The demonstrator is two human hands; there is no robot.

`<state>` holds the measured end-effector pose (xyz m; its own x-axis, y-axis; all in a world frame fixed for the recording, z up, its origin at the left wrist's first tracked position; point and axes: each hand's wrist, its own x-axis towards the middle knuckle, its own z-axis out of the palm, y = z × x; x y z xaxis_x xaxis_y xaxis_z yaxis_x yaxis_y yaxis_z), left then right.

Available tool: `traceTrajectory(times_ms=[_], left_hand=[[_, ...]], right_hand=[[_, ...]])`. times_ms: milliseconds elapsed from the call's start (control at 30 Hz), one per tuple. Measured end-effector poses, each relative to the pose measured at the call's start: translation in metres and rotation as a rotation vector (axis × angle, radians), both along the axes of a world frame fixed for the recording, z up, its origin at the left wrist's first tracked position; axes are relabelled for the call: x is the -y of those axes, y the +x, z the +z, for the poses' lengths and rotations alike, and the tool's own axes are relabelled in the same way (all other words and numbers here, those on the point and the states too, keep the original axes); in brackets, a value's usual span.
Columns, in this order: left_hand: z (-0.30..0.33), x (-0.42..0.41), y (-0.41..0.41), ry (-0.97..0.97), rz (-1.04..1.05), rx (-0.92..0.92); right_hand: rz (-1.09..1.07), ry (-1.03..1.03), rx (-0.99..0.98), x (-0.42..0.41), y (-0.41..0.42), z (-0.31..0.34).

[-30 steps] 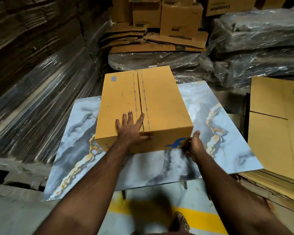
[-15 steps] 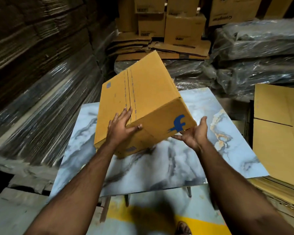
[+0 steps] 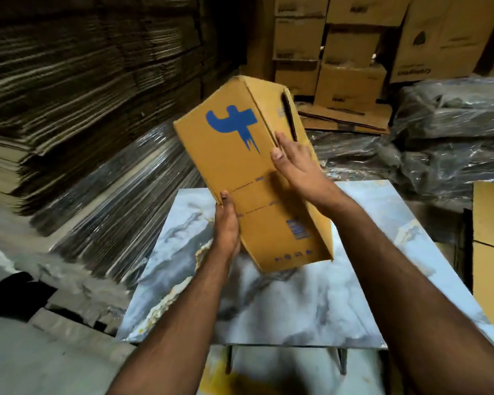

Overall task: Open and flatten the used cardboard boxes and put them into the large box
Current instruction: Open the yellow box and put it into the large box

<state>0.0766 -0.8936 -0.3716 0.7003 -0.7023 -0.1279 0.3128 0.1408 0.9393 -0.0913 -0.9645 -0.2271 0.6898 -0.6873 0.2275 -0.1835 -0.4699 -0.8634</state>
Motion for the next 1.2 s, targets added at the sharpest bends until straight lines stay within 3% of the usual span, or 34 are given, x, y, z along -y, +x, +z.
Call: traceTrajectory(times_ms=[100, 167, 300, 433, 533, 667, 800, 967, 1100, 1200], left_hand=[[0.002, -0.005, -0.018, -0.031, 0.052, -0.230], [-0.003, -0.007, -0.027, -0.046, 0.031, -0.378], [-0.016, -0.021, -0.049, 0.201, 0.030, -0.726], [-0.036, -0.032, -0.074, 0.406, -0.025, -0.875], [-0.051, -0.039, -0.085, 0.539, -0.052, -0.793], [-0.067, -0.047, -0.093, 0.581, -0.107, -0.678], [-0.056, -0.048, -0.079, 0.628, -0.294, -0.598], [-0.028, -0.050, -0.050, 0.760, -0.592, -0.427], [-0.006, -0.061, -0.032, 0.760, -0.846, -0.189], [0.019, -0.059, -0.022, 0.706, -0.867, -0.014]], right_hand=[[0.032, -0.144, 0.071, -0.005, -0.001, -0.021], [0.032, -0.174, 0.006, 0.001, -0.005, -0.040], [0.047, -0.260, -0.230, 0.016, -0.014, -0.077], [0.057, -0.086, -0.311, 0.015, -0.020, -0.097], [0.048, -0.116, -0.370, 0.012, -0.028, -0.116], [0.052, -0.080, -0.388, 0.003, -0.043, -0.153], [0.014, -0.216, -0.337, -0.006, -0.043, -0.178], [-0.063, -0.107, -0.355, -0.002, -0.039, -0.178], [-0.155, 0.004, -0.306, -0.005, -0.034, -0.173], [-0.243, 0.035, -0.303, -0.007, -0.021, -0.172]])
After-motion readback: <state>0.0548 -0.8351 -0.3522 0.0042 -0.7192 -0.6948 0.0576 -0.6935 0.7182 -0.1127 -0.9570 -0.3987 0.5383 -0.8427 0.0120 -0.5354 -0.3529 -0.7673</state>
